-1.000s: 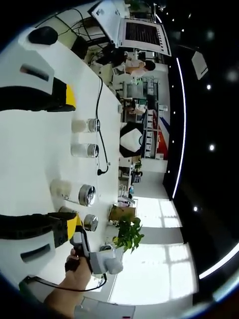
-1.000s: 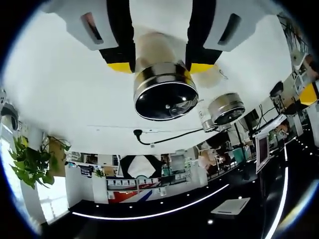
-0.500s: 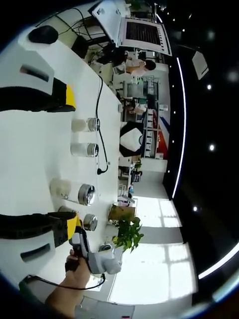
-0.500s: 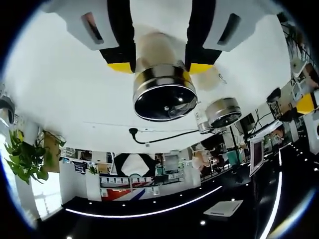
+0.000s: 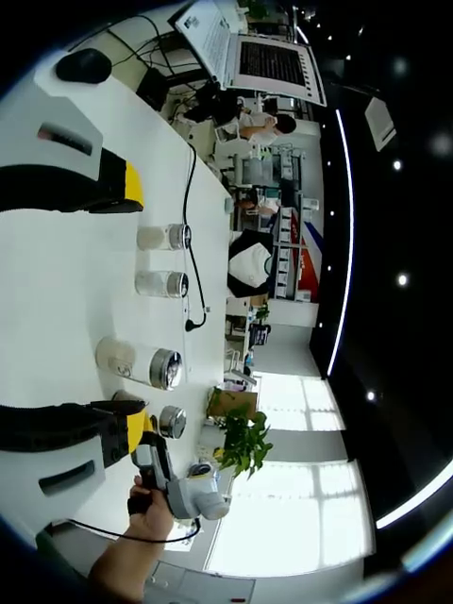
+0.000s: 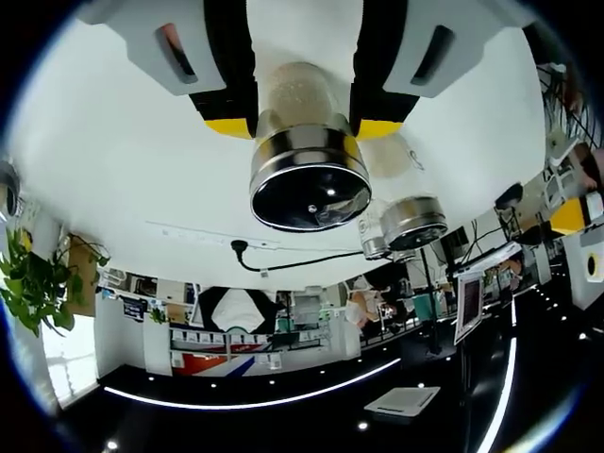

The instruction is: Rotate the seasoning bottle until the label or dispensing opening points toward the visible target arrow and the bottle remains upright within the marked orientation range

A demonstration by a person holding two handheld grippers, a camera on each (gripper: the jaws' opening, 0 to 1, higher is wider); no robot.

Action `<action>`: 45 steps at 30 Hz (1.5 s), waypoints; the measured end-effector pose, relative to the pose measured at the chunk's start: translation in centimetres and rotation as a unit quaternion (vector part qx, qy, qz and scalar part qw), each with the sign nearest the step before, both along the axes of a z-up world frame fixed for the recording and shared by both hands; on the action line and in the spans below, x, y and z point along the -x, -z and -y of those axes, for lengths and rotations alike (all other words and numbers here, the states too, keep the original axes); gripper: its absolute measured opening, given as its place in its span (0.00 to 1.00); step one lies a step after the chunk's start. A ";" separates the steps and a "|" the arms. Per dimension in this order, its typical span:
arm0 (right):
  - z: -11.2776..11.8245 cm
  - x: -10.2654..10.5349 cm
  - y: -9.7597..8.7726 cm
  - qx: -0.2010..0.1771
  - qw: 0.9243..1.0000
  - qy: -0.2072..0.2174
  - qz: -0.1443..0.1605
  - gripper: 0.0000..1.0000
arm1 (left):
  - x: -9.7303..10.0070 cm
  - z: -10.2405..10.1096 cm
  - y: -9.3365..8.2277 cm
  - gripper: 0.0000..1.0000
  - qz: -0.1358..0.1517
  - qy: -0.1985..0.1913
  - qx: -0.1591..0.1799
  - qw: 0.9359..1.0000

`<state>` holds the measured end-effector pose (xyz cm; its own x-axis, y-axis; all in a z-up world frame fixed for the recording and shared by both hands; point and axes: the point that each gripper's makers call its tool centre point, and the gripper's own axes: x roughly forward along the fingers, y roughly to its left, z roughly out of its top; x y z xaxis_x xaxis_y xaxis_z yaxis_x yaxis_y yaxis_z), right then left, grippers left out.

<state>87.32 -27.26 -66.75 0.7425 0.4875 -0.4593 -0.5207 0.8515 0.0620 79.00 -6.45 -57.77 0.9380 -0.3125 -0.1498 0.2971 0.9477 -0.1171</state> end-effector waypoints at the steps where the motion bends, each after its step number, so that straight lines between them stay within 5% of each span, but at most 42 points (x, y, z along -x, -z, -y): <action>1: 0.0 0.0 0.0 0.000 1.000 -0.005 -0.001 0.37 | 0.0 0.0 0.0 0.86 0.000 0.000 -0.001 1.000; 25: -0.2 0.4 0.0 -0.001 0.994 -0.110 -0.013 0.37 | 0.2 -0.2 -0.3 0.86 0.004 -0.002 0.003 1.000; 45: -0.2 0.6 0.2 -0.014 0.978 -0.204 -0.030 0.38 | 0.4 0.2 -0.8 0.86 0.008 0.005 0.004 1.000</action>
